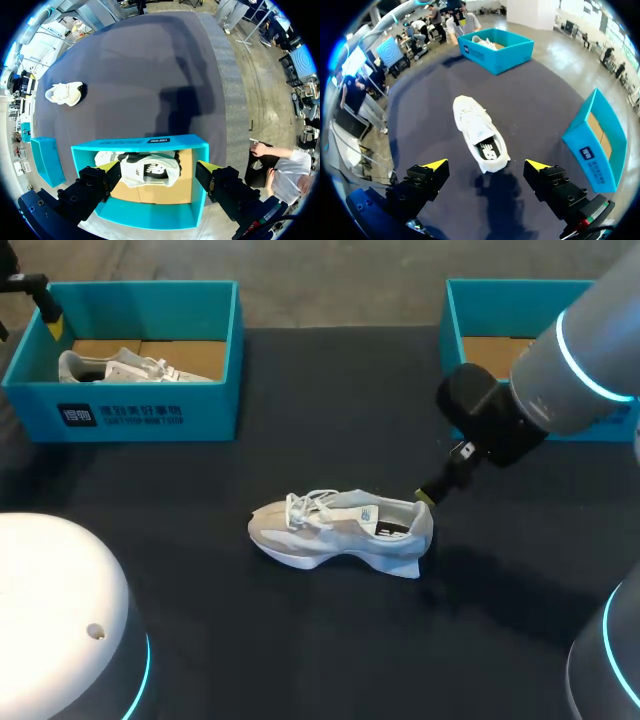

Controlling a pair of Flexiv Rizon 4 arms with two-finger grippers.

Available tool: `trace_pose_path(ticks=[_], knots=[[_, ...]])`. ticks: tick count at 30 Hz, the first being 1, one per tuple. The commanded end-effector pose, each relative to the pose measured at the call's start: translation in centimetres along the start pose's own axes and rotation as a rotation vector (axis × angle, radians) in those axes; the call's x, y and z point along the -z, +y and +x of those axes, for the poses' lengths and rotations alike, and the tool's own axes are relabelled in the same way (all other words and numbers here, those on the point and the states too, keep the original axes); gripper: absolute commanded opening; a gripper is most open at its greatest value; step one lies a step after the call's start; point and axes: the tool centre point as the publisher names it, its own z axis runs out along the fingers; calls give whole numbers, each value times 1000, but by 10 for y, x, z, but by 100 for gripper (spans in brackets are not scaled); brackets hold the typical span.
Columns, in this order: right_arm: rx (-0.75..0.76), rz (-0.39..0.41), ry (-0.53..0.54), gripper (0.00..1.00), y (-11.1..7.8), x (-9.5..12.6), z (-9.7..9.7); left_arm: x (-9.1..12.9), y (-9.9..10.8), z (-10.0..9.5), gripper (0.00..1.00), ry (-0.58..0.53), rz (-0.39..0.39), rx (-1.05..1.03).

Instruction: Take the shoe out of the shoebox, open the shoe tongue, remove and reinsert the insole, then place the shoe into the shoebox

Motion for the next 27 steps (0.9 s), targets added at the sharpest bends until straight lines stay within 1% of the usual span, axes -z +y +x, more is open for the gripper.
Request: trace_pose_path(ticks=[1,2,3,5,6,8,9,11,13,16,19,21,22,23,24,27], knots=[[44,-127,-12,100,-34,0,-8,0,-1,0,100,1,-3,-1],[44,-127,-12,100,-34,0,-8,0,-1,0,100,1,-3,-1],[77,-156,0,100,-40,2,-14,0,-1,0,100,1,-3,-1],[87,-175,16,100,-44,3,-18,0,-1,0,100,1,-3,-1],[98,-184,54,100,-50,4,-24,0,-1,0,100,1,-3,-1],[117,-196,93,100,-58,3,-30,0,-1,0,100,1,-3,-1],[125,-194,96,100,-63,2,-33,0,-1,0,100,1,-3,-1],[137,-226,112,100,-72,2,-40,0,-1,0,100,1,-3,-1],[150,-228,98,100,-81,0,-46,0,-1,0,100,1,-3,-1],[195,-263,84,100,-94,-2,-52,0,-1,0,100,1,-3,-1],[233,-297,54,100,-102,-3,-55,0,-1,0,100,1,-3,-1],[241,-303,48,100,-103,-3,-56,0,-1,0,100,1,-3,-1],[233,-312,16,100,-106,-4,-57,0,-1,0,100,1,-3,-1],[231,-307,7,100,-107,-5,-57,0,-1,0,100,1,-3,-1],[195,-283,-8,100,-109,-6,-56,0,-1,0,100,1,-3,-1],[195,-283,-8,100,-109,-6,-56,0,-1,0,100,1,-3,-1]])
